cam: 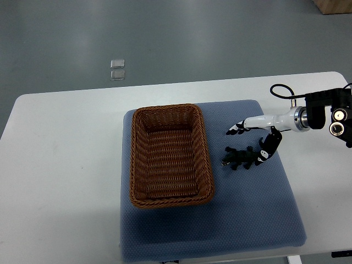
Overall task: Place crocodile in brown basket with right hand
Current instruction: 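Lower the open right hand down over the toy crocodile, then close the right hand's fingers around the crocodile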
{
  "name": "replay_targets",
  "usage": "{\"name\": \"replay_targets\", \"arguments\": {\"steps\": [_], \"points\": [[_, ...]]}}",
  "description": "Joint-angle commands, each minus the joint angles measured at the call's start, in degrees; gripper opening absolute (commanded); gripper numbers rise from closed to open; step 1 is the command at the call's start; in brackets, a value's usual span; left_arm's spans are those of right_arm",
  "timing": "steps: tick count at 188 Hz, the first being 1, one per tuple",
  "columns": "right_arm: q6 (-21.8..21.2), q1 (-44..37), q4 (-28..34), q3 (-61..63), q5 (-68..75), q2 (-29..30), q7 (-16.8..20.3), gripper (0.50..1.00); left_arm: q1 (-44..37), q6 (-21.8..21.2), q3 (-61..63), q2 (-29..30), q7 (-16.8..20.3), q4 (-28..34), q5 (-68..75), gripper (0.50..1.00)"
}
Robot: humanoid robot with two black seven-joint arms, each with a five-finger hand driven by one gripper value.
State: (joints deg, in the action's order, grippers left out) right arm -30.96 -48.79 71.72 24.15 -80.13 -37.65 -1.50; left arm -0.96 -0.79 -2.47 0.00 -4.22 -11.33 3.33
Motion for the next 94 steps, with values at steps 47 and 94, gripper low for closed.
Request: {"name": "replay_targets", "arguments": {"steps": [47,94], "points": [[3.5,3.4,-0.5,-0.1,-2.4,0.8,0.0,0.954,0.0,0.0,-0.1,0.0,0.0,0.0,0.0,1.0],[6.7,4.5,-1.1,-0.1,-2.7,1.9,0.0,0.952,0.0,0.0,-0.1,0.0,0.0,0.0,0.0,1.0]]}}
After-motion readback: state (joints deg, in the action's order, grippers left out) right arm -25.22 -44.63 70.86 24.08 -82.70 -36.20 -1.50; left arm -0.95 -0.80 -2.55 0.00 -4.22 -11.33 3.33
